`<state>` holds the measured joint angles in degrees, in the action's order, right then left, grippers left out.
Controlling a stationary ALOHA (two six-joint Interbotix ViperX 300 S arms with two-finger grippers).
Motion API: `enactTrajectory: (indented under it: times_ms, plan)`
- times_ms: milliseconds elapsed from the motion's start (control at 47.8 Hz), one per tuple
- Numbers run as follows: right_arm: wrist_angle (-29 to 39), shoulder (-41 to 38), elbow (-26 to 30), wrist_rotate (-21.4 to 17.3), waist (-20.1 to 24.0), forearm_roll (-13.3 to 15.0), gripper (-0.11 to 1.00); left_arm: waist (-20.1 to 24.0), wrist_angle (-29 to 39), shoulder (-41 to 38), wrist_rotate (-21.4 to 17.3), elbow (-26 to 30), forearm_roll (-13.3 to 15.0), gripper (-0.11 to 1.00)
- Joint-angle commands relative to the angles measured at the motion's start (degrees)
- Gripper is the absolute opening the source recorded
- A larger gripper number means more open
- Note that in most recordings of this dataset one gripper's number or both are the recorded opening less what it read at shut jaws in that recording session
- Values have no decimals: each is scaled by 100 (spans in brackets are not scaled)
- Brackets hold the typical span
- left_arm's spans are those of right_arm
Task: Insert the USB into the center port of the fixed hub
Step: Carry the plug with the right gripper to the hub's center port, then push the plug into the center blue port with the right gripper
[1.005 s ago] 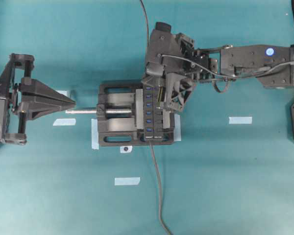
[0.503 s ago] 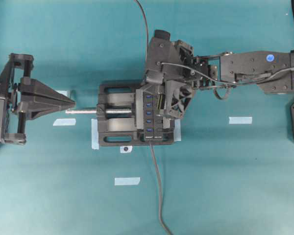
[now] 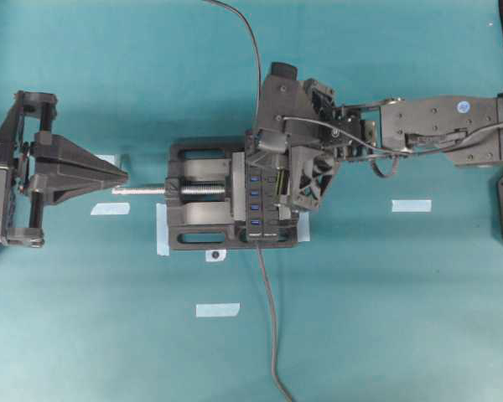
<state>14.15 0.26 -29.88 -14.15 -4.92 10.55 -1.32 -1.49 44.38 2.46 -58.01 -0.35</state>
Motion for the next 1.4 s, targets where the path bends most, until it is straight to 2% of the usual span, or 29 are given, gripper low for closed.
enactTrajectory:
  times_ms: [0, 1382]
  plan:
    - [-79, 44, 35, -70, 26, -26, 7, 18, -35, 18, 9, 105, -18, 0]
    - [-369, -308, -149, -70, 62, -44, 7, 35, -35, 35, 9, 88, -9, 0]
